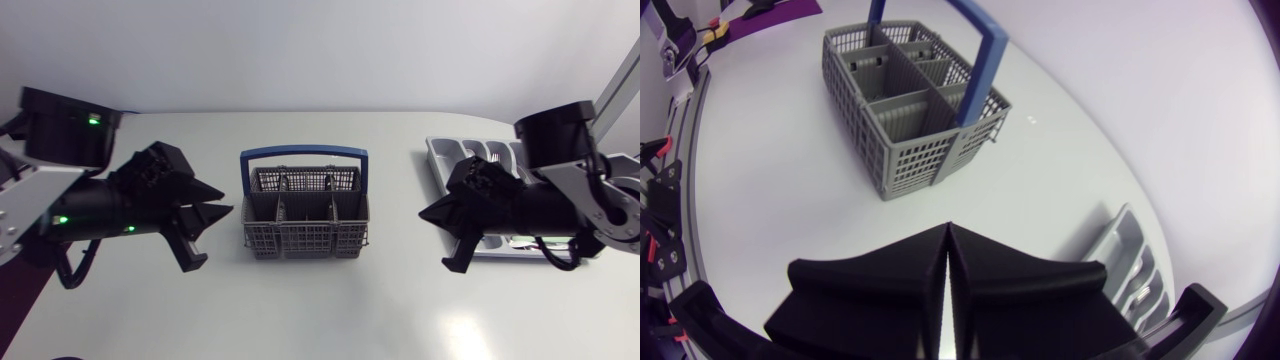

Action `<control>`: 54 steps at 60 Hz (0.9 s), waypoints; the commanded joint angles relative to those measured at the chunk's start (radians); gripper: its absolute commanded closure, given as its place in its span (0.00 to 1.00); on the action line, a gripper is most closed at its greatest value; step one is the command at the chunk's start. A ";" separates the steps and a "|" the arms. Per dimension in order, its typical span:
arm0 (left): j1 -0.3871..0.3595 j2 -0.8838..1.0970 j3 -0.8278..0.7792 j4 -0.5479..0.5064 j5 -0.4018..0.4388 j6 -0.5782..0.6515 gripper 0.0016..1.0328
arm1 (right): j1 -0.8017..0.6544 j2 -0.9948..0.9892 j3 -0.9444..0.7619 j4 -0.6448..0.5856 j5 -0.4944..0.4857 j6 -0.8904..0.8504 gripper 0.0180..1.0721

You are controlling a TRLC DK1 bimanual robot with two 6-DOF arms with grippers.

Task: Unload the cutlery basket into the drawer organizer.

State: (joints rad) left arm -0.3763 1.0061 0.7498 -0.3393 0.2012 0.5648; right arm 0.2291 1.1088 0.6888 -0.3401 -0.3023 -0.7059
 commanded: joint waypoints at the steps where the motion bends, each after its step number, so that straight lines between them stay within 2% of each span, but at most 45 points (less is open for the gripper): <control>1: 0.019 -0.092 -0.040 -0.001 -0.011 -0.046 0.55 | -0.034 -0.079 -0.023 -0.005 0.020 0.046 0.94; 6: 0.057 -0.143 -0.052 0.011 -0.013 -0.065 0.40 | -0.066 -0.145 -0.029 0.009 0.049 0.069 0.92; 11: 0.088 -0.185 -0.064 0.014 -0.013 -0.082 0.27 | -0.085 -0.208 -0.041 0.023 0.081 0.092 0.84; 13: 0.099 -0.204 -0.069 0.014 -0.016 -0.088 0.19 | -0.099 -0.236 -0.046 0.023 0.088 0.100 0.80; 17: 0.116 -0.238 -0.079 0.014 -0.026 -0.098 0.08 | -0.136 -0.296 -0.060 0.023 0.088 0.115 0.69; 18: 0.117 -0.250 -0.084 0.014 -0.028 -0.100 0.05 | -0.145 -0.311 -0.063 0.021 0.088 0.120 0.65; 23: 0.122 -0.288 -0.099 0.013 -0.028 -0.126 0.05 | -0.180 -0.374 -0.083 0.023 0.088 0.140 0.40; 26: 0.128 -0.313 -0.110 0.016 -0.028 -0.148 0.05 | -0.206 -0.412 -0.100 0.026 0.088 0.152 0.21; 27: 0.134 -0.319 -0.115 0.019 -0.029 -0.163 0.05 | -0.212 -0.425 -0.107 0.029 0.088 0.155 0.09; 28: 0.143 -0.327 -0.119 0.019 -0.029 -0.178 0.05 | -0.223 -0.441 -0.117 0.033 0.088 0.166 0.03; 34: 0.169 -0.353 -0.132 0.036 -0.034 -0.250 0.05 | -0.257 -0.501 -0.147 0.055 0.101 0.197 0.04; 40: 0.203 -0.383 -0.152 0.083 -0.097 -0.342 0.05 | -0.286 -0.560 -0.176 0.070 0.117 0.200 0.04; 50: 0.224 -0.403 -0.182 0.089 -0.097 -0.371 0.05 | -0.289 -0.662 -0.236 0.104 0.200 0.203 0.04; 54: 0.228 -0.437 -0.216 0.138 -0.097 -0.419 0.05 | -0.297 -0.676 -0.252 0.104 0.203 0.204 0.04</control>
State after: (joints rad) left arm -0.1581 0.6025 0.5880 -0.2329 0.1036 0.2073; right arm -0.0555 0.4500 0.4736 -0.2501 -0.1127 -0.5232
